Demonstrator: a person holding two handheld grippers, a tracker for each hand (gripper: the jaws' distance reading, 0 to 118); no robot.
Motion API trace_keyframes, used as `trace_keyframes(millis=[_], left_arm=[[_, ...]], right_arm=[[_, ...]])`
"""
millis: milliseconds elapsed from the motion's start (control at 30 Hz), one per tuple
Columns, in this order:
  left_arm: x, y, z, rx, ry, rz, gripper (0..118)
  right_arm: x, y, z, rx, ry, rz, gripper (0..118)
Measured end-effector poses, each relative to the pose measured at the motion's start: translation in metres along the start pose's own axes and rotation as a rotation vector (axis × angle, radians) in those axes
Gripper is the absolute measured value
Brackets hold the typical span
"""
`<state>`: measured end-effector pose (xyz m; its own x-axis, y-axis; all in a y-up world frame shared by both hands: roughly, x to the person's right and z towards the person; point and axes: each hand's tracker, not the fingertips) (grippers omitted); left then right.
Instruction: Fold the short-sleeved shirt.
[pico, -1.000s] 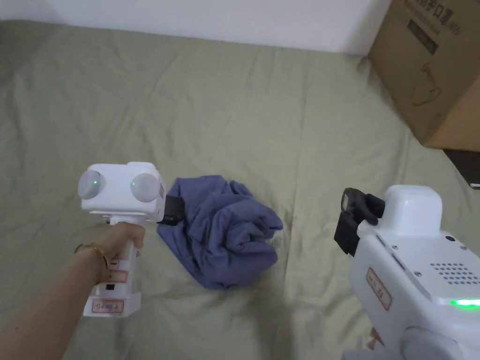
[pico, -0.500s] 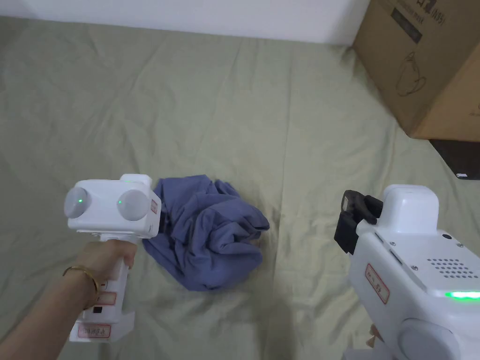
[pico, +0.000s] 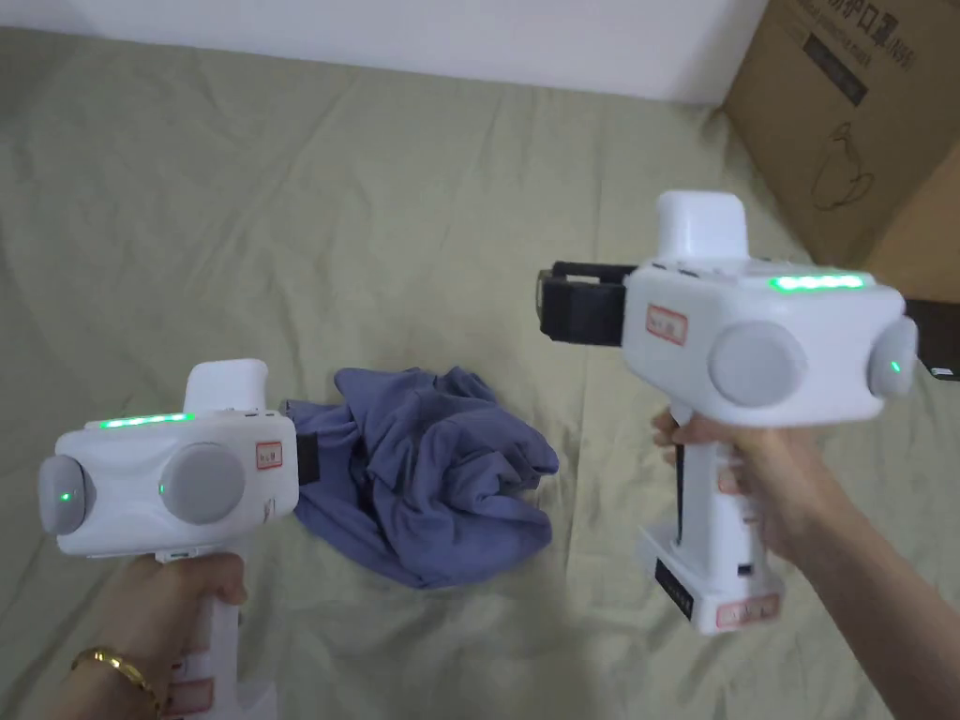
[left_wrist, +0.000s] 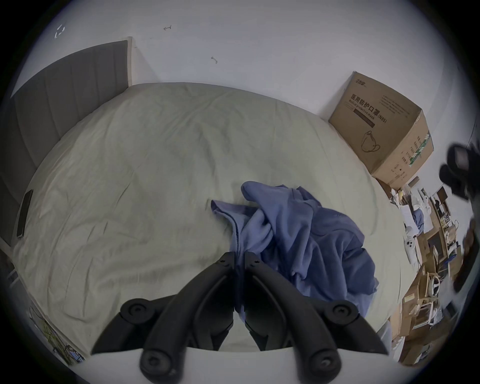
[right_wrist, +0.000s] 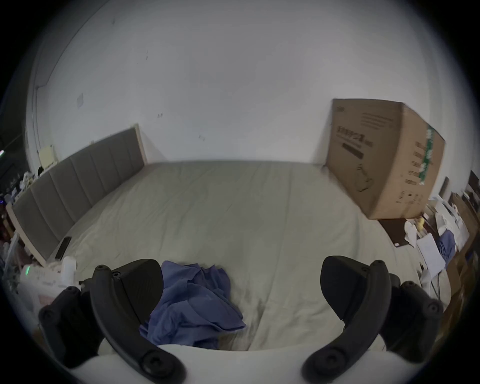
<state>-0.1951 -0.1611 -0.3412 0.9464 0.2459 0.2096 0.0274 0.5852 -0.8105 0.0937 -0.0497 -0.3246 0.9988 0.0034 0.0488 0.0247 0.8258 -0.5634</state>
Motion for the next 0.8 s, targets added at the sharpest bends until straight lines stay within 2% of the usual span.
trace_keyframes(millis=[233,367,433,567,600,633,667,767,800], left_arm=[[-0.014,-0.016,-0.01,-0.026,0.014,0.024,5],[-0.021,-0.019,-0.014,-0.041,0.004,0.043,5],[-0.024,-0.019,-0.015,-0.043,-0.003,0.056,5],[-0.034,-0.019,-0.023,-0.053,-0.015,0.08,5],[-0.035,-0.02,-0.024,-0.057,-0.013,0.084,5],[-0.037,-0.02,-0.026,-0.061,-0.012,0.085,5],[-0.037,-0.022,-0.029,-0.063,-0.009,0.085,5],[-0.04,-0.024,-0.036,-0.072,0.005,0.091,5],[-0.039,-0.026,-0.038,-0.074,0.013,0.096,5]], right_arm=[[-0.03,0.014,-0.126,-0.384,0.026,0.027,118],[-0.039,-0.005,-0.182,-0.536,-0.03,0.033,114],[-0.041,-0.014,-0.205,-0.586,-0.055,0.036,101],[-0.041,-0.029,-0.235,-0.628,-0.06,-0.013,89],[-0.041,-0.032,-0.241,-0.643,-0.037,-0.042,82],[-0.042,-0.036,-0.244,-0.656,-0.017,-0.062,69],[-0.043,-0.039,-0.247,-0.665,-0.009,-0.067,64],[-0.051,-0.047,-0.243,-0.63,-0.037,0.01,58],[-0.053,-0.045,-0.239,-0.631,-0.037,0.027,46]])
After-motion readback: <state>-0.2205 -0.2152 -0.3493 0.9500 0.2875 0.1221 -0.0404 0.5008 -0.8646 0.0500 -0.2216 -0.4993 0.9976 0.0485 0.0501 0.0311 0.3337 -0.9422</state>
